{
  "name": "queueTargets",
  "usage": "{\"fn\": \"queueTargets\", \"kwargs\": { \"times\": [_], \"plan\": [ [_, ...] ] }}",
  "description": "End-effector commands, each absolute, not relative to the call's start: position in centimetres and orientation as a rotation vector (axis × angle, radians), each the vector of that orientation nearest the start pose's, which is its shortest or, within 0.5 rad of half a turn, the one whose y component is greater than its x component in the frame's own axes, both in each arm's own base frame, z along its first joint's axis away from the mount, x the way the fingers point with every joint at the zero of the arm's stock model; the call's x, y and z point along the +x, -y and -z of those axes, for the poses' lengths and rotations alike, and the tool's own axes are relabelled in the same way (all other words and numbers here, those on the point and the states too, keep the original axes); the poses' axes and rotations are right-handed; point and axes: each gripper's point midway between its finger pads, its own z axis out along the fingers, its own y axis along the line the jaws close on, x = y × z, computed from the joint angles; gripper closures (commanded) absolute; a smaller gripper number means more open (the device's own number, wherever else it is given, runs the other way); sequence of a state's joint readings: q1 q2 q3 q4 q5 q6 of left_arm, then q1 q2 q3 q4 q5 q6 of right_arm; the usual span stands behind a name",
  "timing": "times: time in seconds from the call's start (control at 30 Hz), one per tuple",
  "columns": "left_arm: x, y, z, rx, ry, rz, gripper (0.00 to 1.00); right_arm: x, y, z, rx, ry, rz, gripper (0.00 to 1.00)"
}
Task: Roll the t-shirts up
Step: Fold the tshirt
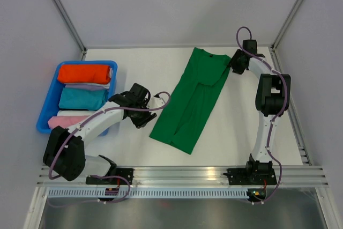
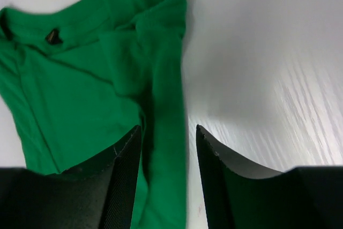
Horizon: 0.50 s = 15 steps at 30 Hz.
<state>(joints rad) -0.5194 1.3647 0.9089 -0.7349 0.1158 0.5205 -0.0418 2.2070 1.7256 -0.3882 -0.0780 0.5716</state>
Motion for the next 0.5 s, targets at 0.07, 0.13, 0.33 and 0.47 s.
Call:
{"fn": "queueTargets", "kwargs": {
  "times": [0.07,0.13,0.33,0.47],
  "plan": [
    [22.9,12.9,-8.0,1.496,-2.279,0.133,0.5,58.4,-2.6,-0.7,0.828,-2.39,-0.436,0.63],
    [22.5,12.9,-8.0,1.52,-2.259,0.138,0.51,59.5,-3.3,0.9,0.865,-2.391,-0.481,0.83],
    [20.4,14.1,-9.1,1.641,-2.15,0.214,0.5,63.3,-8.4,-1.1,0.707,-2.343,-0.564,0.92],
    [17.1,15.8,-9.9,1.915,-1.991,0.265,0.48,64.2,-6.7,-3.9,0.701,-2.288,-0.538,0.62]
  ]
}}
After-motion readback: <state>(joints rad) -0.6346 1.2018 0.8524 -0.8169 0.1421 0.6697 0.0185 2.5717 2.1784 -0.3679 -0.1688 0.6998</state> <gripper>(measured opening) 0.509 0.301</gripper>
